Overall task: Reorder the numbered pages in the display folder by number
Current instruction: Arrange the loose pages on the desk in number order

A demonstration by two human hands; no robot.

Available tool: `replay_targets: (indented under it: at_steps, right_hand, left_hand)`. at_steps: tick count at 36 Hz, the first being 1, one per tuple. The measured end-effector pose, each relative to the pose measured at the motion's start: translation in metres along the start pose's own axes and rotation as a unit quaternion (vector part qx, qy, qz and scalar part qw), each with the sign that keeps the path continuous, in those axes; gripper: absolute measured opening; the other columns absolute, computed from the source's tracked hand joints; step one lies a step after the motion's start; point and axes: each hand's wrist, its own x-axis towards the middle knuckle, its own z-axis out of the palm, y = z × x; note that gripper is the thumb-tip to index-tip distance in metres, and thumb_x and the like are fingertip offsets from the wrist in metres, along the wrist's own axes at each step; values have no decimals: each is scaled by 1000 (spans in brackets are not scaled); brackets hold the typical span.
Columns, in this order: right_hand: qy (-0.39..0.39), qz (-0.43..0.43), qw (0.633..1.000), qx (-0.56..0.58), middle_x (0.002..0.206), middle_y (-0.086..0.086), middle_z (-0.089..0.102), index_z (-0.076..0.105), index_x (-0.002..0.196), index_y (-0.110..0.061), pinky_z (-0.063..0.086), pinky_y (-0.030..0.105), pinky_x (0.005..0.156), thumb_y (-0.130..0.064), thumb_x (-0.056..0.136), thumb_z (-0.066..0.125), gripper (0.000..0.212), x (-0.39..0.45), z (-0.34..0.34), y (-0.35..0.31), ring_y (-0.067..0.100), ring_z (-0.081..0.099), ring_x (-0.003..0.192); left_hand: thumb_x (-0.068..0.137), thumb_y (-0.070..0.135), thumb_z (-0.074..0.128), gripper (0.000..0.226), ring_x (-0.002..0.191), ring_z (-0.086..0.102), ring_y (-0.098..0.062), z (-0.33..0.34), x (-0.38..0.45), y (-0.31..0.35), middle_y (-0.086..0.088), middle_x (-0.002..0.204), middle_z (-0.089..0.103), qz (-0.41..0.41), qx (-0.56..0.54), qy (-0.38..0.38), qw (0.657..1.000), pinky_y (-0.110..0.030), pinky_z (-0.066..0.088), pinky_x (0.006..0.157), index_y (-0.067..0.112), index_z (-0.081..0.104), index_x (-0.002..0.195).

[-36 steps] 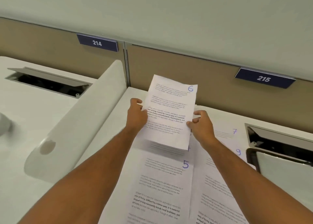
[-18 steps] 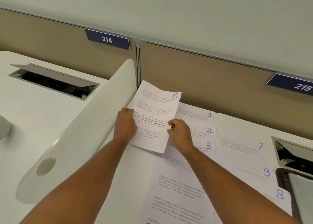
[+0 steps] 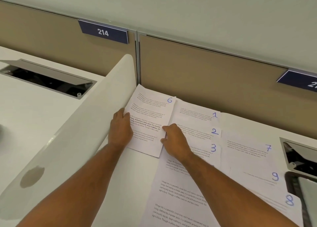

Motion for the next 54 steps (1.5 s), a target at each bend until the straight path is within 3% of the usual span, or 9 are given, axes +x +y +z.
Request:
replay_targets:
  at_steps: [4,8,11,16,24,37,47,54]
  right_hand:
    - [34,-25,997,-58,126,3,47,58,136,-15,47,36,102,-24,96,67,42,-3,6,2,22,48,118]
    - [59,-58,993,-89,131,-1,48,61,132,-20,41,34,101,-27,98,64,35,-4,8,3,20,45,120]
    - [39,-79,990,-109,135,-3,51,61,132,-20,36,35,102,-29,99,59,34,-4,10,3,20,46,123]
    - [29,-84,991,-103,142,-2,50,58,138,-18,27,34,114,-33,99,59,41,-4,13,5,19,44,132]
    - [27,-87,993,-78,160,0,37,48,149,-20,6,37,126,-41,103,54,51,-13,6,3,17,23,151]
    - [52,-28,996,-72,156,2,43,53,146,-18,15,32,122,-39,104,54,47,-79,-34,48,21,34,145]
    - [55,41,992,-108,155,3,44,52,146,-17,18,31,120,-40,103,55,49,-131,-74,130,20,35,145]
    - [46,102,988,-105,162,5,35,43,152,-16,21,36,122,-39,105,51,53,-149,-107,190,24,30,149]
  left_hand:
    - [76,-13,64,30,125,51,-46,3,1,0,-30,139,51,38,40,15,998,-54,51,95,-4,66,105]
    - [75,-13,64,21,107,60,-42,9,-2,3,-21,122,64,50,41,5,998,-47,53,78,-1,68,92]
    - [86,-3,61,15,103,57,-37,13,-4,4,-14,114,65,47,33,-10,998,-46,54,78,0,67,100]
    - [92,3,58,16,107,55,-36,12,-3,5,-14,116,64,37,33,-27,998,-48,54,82,-1,67,105]
    - [90,5,62,28,111,55,-37,4,-5,12,-17,121,63,45,41,-32,998,-47,52,87,-3,63,117]
    - [92,9,64,26,109,55,-31,6,-32,95,-11,121,63,102,-1,-63,993,-45,53,88,2,66,117]
    - [98,19,60,35,121,54,-24,21,-65,182,-6,135,59,165,-31,-115,979,-38,48,102,8,60,132]
    - [100,26,59,40,125,52,-19,34,-70,248,-2,138,56,183,-34,-151,971,-33,45,104,14,55,137]
